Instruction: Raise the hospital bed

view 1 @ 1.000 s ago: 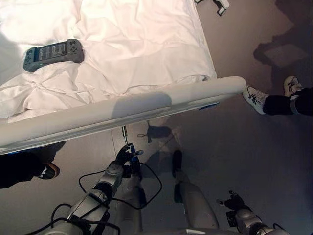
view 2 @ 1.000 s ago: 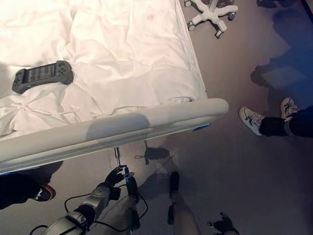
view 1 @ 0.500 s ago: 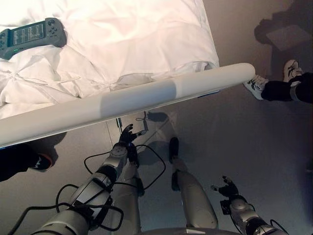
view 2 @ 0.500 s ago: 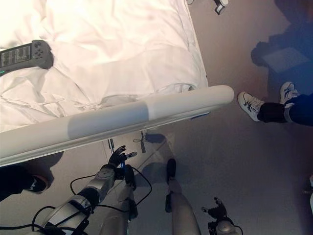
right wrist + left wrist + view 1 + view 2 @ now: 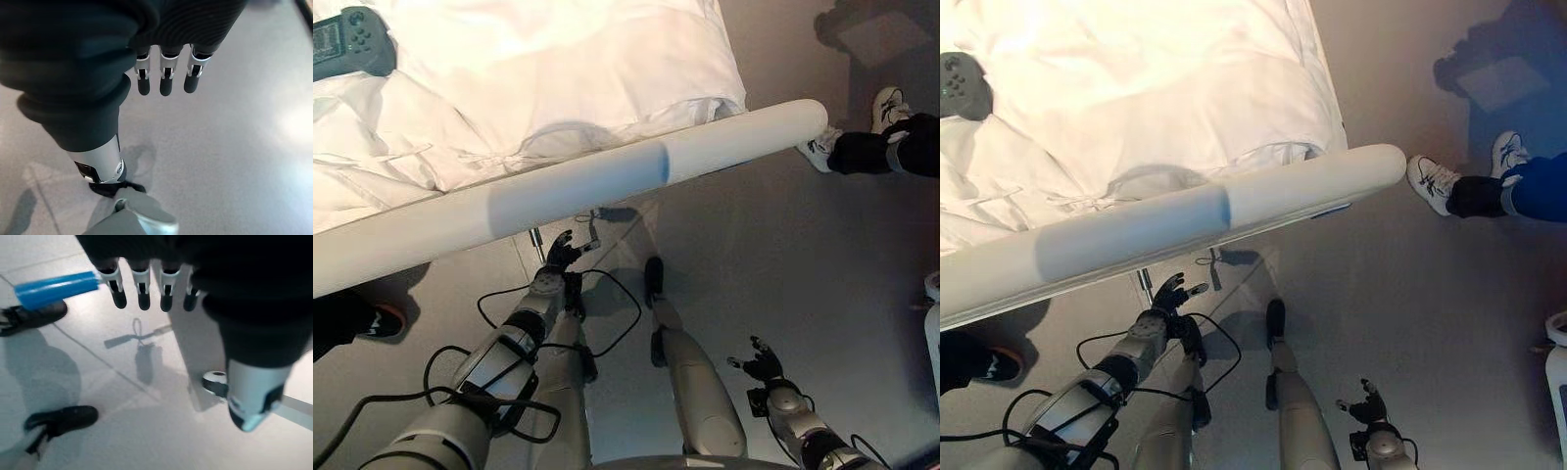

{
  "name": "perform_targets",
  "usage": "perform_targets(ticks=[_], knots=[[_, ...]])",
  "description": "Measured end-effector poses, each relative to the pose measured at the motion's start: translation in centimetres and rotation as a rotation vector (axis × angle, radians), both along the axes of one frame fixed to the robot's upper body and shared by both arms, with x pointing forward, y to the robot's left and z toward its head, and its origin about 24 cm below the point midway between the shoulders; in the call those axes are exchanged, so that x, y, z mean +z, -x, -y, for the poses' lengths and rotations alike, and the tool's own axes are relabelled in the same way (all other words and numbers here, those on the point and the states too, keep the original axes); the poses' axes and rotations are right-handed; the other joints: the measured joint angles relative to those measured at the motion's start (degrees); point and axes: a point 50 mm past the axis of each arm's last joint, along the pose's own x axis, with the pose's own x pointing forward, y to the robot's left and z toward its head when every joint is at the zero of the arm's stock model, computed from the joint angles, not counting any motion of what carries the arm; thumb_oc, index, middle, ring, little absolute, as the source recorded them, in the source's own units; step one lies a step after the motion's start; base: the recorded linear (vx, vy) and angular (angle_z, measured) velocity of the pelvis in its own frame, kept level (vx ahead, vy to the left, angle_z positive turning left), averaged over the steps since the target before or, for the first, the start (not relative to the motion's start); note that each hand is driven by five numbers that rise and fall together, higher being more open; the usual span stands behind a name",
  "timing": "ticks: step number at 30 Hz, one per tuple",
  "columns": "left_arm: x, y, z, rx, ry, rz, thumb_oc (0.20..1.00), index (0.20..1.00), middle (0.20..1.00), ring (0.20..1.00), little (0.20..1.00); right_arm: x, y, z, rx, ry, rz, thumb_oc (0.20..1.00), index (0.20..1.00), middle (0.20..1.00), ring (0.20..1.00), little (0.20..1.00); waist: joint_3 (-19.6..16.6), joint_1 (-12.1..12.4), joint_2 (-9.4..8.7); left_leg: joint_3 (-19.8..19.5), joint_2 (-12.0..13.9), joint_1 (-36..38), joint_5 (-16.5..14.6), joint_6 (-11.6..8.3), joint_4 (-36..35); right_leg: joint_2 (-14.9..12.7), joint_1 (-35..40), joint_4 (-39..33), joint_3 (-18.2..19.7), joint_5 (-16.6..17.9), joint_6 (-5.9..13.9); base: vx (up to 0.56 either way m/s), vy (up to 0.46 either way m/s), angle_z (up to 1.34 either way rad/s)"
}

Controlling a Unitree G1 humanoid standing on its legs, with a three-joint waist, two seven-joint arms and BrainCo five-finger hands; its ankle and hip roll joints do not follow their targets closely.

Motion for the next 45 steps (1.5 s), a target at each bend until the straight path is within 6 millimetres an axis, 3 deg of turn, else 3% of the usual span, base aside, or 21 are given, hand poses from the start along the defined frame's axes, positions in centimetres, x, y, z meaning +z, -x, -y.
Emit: perform_targets(ticks=[10, 17, 30, 36, 45], knots=[[-0.2, 0.4, -1.9, 0.076, 0.013, -0.015, 1.0, 1.0, 1.0, 1.0, 1.0, 0.3, -0.6, 0.0, 0.003, 0.0, 0.02, 1.0, 1.0, 1.0, 1.0, 1.0, 0.6, -0.03, -1.55, 0.26, 0.25, -3.83, 0.27, -0.03, 0.94, 0.31, -3.56, 0.08, 0.31, 0.71, -0.24, 0.0, -0.022, 0.0], [0.7, -0.2, -2.7, 0.109, 0.023, 0.01, 1.0, 1.0, 1.0, 1.0, 1.0, 1.4, -2.0, -0.5, 0.016, -0.005, 0.095, 1.0, 1.0, 1.0, 1.0, 1.0, 1.24, -0.12, -2.67, -2.85, 1.02, -9.38, 0.51, -0.48, 3.82, 0.69, -6.39, 0.23, -2.21, 1.26, -0.84, 0.0, -0.041, 0.14], [3.5, -1.5, -4.8, 0.164, -0.005, 0.081, 1.0, 1.0, 1.0, 1.0, 1.0, 2.8, -3.4, -0.9, 0.038, -0.022, 0.182, 1.0, 1.0, 1.0, 1.0, 1.0, 1.99, 0.27, -4.33, -7.77, 1.03, -17.38, 0.91, -0.48, 8.38, 0.6, -9.87, 1.0, -6.02, 1.66, -1.36, 0.01, -0.012, 0.14], [4.0, -1.8, -4.8, 0.172, 0.008, 0.095, 1.0, 1.0, 1.0, 1.0, 1.0, 2.7, -3.4, -1.1, 0.047, -0.027, 0.183, 1.0, 1.0, 1.0, 1.0, 1.0, 2.22, 0.24, -4.84, -9.09, 1.05, -19.23, 0.9, -0.49, 9.49, 0.7, -10.53, 1.01, -7.13, 1.74, -1.45, 0.01, 0.007, 0.07], [6.4, -3.1, -4.8, 0.171, 0.004, 0.156, 1.0, 1.0, 1.0, 1.0, 1.0, 3.0, -3.6, -1.3, 0.053, -0.04, 0.204, 1.0, 1.0, 1.0, 1.0, 1.0, 2.33, 0.11, -5.15, -10.22, 1.09, -22.51, 0.89, -0.5, 11.0, 0.77, -12.48, 1.02, -7.77, 2.14, -1.59, 0.0, 0.005, 0.02]])
